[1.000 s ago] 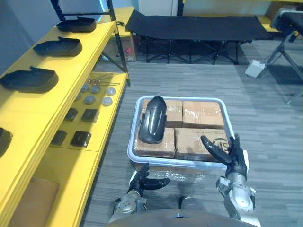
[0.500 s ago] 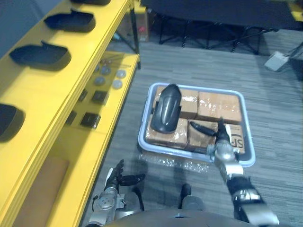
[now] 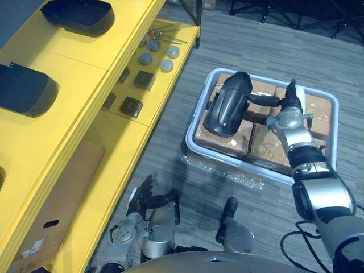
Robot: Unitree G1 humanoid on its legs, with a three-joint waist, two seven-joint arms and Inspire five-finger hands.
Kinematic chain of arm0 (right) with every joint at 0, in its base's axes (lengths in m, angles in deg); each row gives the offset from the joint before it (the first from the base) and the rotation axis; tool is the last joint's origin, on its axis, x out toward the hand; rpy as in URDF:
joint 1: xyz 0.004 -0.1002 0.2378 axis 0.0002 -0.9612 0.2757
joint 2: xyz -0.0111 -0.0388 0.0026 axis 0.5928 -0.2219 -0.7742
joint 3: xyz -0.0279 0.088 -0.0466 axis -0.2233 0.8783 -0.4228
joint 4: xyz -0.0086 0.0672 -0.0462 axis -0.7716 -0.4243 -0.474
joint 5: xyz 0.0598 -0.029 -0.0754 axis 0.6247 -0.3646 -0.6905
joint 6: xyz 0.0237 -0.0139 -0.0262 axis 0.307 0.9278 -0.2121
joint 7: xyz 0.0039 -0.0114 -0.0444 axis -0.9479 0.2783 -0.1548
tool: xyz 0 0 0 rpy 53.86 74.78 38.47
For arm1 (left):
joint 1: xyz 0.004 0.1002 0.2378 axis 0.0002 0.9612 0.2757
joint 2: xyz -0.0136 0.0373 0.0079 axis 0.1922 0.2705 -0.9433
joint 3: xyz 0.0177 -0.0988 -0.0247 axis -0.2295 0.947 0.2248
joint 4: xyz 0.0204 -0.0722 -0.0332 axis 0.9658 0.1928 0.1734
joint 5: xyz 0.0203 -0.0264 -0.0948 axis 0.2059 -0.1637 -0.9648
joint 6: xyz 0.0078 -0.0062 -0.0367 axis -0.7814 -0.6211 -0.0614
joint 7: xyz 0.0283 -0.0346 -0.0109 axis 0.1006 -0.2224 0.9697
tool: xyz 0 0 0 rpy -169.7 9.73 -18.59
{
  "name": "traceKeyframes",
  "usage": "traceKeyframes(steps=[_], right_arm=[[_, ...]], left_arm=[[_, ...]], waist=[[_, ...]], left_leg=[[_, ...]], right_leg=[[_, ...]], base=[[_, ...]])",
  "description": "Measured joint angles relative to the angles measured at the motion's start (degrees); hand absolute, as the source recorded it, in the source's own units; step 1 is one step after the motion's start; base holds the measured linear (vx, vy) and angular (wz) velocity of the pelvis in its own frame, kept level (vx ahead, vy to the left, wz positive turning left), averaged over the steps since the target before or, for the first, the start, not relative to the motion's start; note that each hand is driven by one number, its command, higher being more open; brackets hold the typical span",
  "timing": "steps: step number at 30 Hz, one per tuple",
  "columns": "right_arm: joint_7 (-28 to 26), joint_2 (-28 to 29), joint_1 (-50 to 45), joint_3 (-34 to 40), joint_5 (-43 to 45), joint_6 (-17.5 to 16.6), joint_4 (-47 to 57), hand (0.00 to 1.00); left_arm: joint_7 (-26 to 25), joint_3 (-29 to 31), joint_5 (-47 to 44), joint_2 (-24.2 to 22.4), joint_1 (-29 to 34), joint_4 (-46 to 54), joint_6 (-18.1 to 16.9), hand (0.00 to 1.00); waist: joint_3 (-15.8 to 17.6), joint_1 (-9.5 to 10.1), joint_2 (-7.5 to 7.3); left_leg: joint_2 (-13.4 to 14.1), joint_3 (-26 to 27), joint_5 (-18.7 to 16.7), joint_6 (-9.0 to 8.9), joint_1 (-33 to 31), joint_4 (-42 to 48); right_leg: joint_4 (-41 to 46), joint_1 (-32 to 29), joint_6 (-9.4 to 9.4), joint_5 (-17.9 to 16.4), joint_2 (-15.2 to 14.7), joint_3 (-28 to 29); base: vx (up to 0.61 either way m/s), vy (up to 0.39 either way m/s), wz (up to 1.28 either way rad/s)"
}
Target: Walk over and take three plastic housings, then place them on the shelf
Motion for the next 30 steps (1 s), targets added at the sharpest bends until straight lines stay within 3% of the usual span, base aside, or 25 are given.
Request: traceKeyframes(steps=[6,18,21,22,26,30], right_arm=[[-1.21,-1.28,5.18,-2.14,0.04,3.42,-5.92,1.0],[-4.97,-1.44,10.1,-8.0,-2.3,1.82,-12.33,1.0],[-6.03,-1.67,11.01,-8.9,-3.71,3.64,-12.33,1.0],[-7.09,-1.86,11.04,-9.1,-5.34,5.16,-12.33,0.0],[-10.43,-1.84,11.43,-11.27,-11.43,9.98,-11.99,0.0],[-10.82,-1.98,11.54,-11.69,-17.11,12.4,-11.07,0.0]], left_arm=[[-0.04,-0.12,-4.08,0.3,-1.56,-0.25,-0.28,1.0],[-0.75,-1.65,-4.88,1.16,-3.86,-1.93,-0.14,1.0],[-1.62,-2.77,-4.93,2.41,-3.84,-5.82,0.85,1.0],[-1.91,-2.57,-6.64,2.21,-3.84,-6.67,1.29,1.0],[-2.4,-2.76,-6.7,2.19,-3.96,-6.24,1.12,1.0],[-2.48,-2.74,-6.72,2.33,-3.96,-6.26,1.15,1.0]], waist=[[2.85,1.27,0.36],[4.29,4.91,2.39],[4.32,5.95,2.37],[4.35,6.15,2.35],[4.37,6.5,2.32],[4.4,6.51,1.98]], left_leg=[[0.03,-0.64,0.28,0.11,-0.39,-0.13],[-0.44,-3.61,0.83,0.62,-2.72,-0.04],[-0.35,-3.91,1.15,0.42,-4.02,-0.18],[-0.35,-4.15,1.26,0.4,-4.11,-0.22],[-0.21,-4.03,1.35,0.4,-3.83,-0.32],[-0.18,-3.8,2.0,0.25,-3.21,-1.4]], right_leg=[[-0.08,0.09,-0.11,-0.11,0.18,-0.88],[4.14,-2.16,-0.15,-2.7,-0.91,-4.55],[4.87,-3.73,-0.31,-2.94,-0.89,-4.82],[5.06,-3.76,-0.36,-3.05,-0.9,-5.0],[5.81,-3.88,-0.48,-3.39,-0.93,-4.85],[6.07,-3.89,-0.62,-3.56,-1.02,-4.79]], base=[[0.02,-0.009,0.05],[-0.01,0.007,0.11],[-0.02,-0.003,0.08],[0.03,0.0,0.06],[0.0,0.0,0.01],[-0.01,-0.003,-0.01]])
